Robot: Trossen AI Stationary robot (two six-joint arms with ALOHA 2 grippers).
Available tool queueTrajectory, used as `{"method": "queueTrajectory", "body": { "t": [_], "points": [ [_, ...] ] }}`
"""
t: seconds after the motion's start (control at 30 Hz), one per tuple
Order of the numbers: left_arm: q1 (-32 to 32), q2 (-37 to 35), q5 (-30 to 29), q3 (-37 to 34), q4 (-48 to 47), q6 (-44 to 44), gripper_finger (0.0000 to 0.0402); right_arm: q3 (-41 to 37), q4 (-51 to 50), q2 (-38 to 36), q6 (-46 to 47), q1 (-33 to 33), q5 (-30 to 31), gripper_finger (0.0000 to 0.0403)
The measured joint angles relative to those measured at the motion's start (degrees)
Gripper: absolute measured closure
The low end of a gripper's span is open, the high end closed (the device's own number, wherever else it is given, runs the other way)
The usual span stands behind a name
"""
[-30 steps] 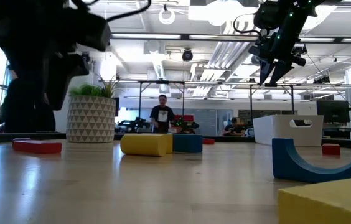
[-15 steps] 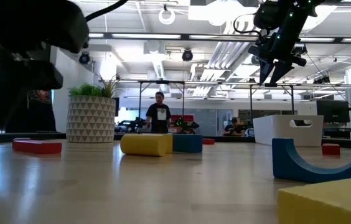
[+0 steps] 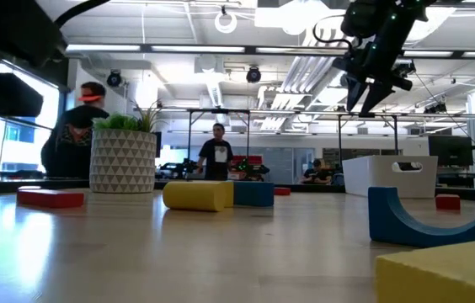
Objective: Sort & place blocks by color
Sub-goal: Adjust the bottom white bin
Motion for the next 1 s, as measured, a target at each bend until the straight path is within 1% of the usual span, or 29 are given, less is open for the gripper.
{"method": "queueTrajectory", "body": {
  "t": [0.1, 0.2, 0.37, 0.43, 0.6, 0.73, 0.83, 0.93, 1.0],
  "points": [
    [-0.5, -0.1, -1.5, 0.0, -2.2, -0.4, 0.017, 0.0, 0.0, 0.0, 0.5, 1.7, 0.1, 0.0226],
    [-0.7, -0.8, -1.6, 0.4, -2.6, -2.1, 0.017, 0.0, 0.0, 0.0, 0.8, 3.2, 0.4, 0.0226],
    [-1.7, -3.0, -3.5, 4.2, -4.0, -4.8, 0.017, 0.0, 0.0, 0.0, 1.6, 4.8, 0.4, 0.0226],
    [-2.5, -4.1, -4.7, 6.2, -4.8, -6.9, 0.017, 0.0, 0.0, 0.0, 1.7, 5.4, 0.4, 0.0226],
    [-5.9, -5.0, -4.7, 10.2, -4.8, -14.3, 0.017, 0.0, 0.0, 0.0, 3.5, 6.3, 0.5, 0.0226],
    [-9.1, -4.5, -4.1, 10.8, -4.0, -18.1, 0.017, 0.0, 0.0, 0.0, 5.9, 7.0, 2.0, 0.0226],
    [-11.2, -4.3, -5.1, 10.8, -7.5, -22.7, 0.017, 0.0, 0.0, 0.0, 7.3, 7.7, 2.4, 0.0226],
    [-12.9, -4.3, -6.0, 10.8, -13.4, -27.7, 0.017, 0.0, 0.0, 0.0, 8.9, 8.9, 2.4, 0.0226],
    [-13.6, -4.3, -5.9, 10.8, -16.8, -29.5, 0.017, 0.0, 0.0, 0.0, 9.5, 10.0, 2.4, 0.0226]
  ]
}}
